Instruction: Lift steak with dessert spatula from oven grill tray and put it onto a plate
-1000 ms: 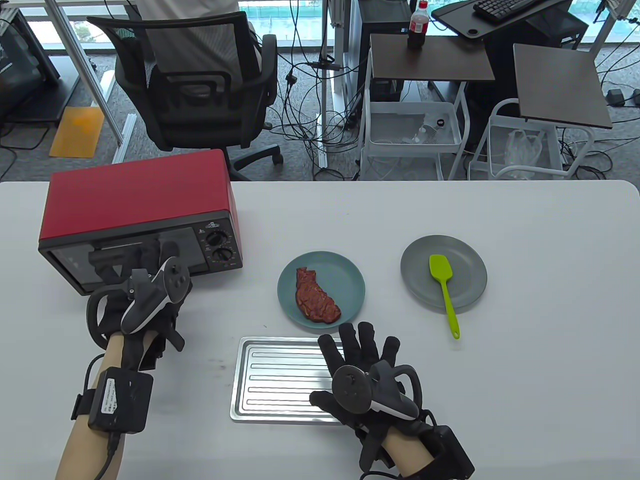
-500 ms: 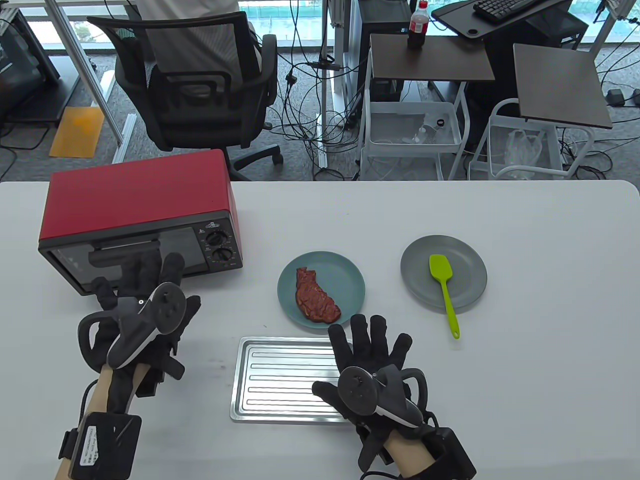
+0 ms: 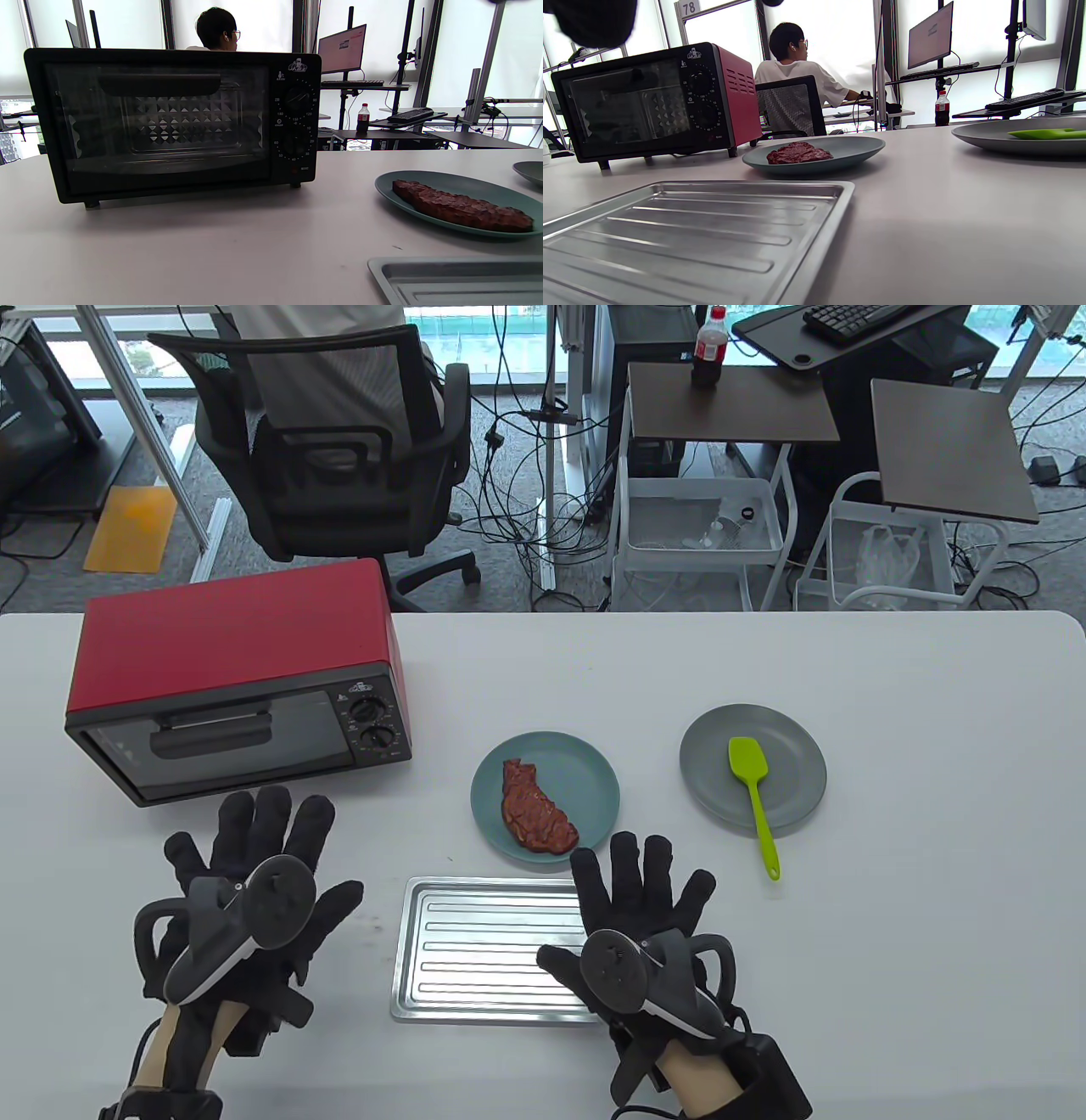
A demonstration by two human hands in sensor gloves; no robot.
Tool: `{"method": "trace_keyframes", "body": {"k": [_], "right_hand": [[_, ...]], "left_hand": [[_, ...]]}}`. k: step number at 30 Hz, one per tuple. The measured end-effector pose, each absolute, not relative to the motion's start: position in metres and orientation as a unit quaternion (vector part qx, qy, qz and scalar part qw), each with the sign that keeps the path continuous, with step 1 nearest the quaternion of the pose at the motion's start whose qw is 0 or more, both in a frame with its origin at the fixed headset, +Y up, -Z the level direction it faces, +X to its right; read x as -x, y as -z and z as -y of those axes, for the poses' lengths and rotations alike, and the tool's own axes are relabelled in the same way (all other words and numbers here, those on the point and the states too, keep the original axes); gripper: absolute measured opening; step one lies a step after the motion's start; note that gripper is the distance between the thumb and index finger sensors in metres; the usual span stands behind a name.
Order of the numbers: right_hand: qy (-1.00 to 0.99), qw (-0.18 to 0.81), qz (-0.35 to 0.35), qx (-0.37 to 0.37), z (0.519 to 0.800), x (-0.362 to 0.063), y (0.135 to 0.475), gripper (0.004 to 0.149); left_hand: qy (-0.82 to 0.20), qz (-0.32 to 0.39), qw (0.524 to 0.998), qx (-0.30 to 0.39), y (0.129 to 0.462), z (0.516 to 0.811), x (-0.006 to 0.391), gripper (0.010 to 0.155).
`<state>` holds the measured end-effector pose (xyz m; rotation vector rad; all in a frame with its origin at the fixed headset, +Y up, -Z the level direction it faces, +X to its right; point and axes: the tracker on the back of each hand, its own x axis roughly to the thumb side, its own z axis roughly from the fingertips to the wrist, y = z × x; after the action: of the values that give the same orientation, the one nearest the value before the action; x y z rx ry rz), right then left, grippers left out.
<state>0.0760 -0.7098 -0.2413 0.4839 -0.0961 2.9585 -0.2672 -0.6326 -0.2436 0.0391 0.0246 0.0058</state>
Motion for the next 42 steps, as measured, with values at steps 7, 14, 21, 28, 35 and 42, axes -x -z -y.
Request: {"method": "trace_keyframes", "body": {"k": [7, 14, 21, 28, 35, 42], "right_hand": [[-0.984, 0.057, 0.041, -0.163, 0.709, -0.074, 0.238, 0.100], [-0.986, 0.042, 0.044, -0.156, 0.707, -0.075, 0.237, 0.100], [-0.988, 0.029, 0.043, -0.147, 0.708, -0.077, 0.238, 0.100], [-0.989, 0.027, 0.042, -0.136, 0.707, -0.080, 0.240, 0.100], [-0.989, 0.025, 0.041, -0.137, 0.707, -0.080, 0.240, 0.100], [-0.989, 0.026, 0.036, -0.142, 0.708, -0.079, 0.241, 0.100]], "left_hand": [[-0.012, 0.010, 1.000, -0.014, 0.233, 0.648, 0.262, 0.090], [-0.016, 0.028, 0.999, -0.011, 0.235, 0.668, 0.257, 0.092], [-0.022, 0.029, 0.999, 0.009, 0.241, 0.687, 0.255, 0.096], [-0.032, 0.035, 0.999, 0.009, 0.242, 0.698, 0.258, 0.097], [-0.053, 0.041, 0.997, 0.033, 0.245, 0.712, 0.265, 0.098], [-0.056, 0.042, 0.997, 0.038, 0.246, 0.716, 0.265, 0.098]]}}
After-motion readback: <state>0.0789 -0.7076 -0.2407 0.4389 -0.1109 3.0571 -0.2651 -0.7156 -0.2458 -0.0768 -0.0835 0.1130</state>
